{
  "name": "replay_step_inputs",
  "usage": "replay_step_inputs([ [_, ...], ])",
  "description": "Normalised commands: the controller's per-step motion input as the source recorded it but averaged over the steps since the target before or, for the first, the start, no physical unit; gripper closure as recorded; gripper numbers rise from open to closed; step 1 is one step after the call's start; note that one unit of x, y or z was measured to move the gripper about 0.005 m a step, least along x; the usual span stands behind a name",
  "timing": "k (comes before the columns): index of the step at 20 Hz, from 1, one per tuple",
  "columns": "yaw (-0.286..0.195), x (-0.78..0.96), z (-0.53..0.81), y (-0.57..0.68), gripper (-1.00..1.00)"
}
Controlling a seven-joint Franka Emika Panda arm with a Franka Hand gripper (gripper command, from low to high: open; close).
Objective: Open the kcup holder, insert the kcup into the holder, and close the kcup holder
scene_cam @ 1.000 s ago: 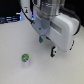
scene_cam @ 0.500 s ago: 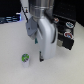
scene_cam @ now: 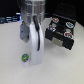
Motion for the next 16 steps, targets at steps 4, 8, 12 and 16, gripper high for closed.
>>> replay_step_inputs([
  [4, -0.299, -0.13, -0.25, -0.43, -1.00],
  [8, -0.299, -0.10, -0.32, -0.43, -1.00],
  [12, -0.290, 0.00, -0.28, -0.40, -1.00],
  [16, -0.268, 0.01, -0.26, -0.22, -1.00],
])
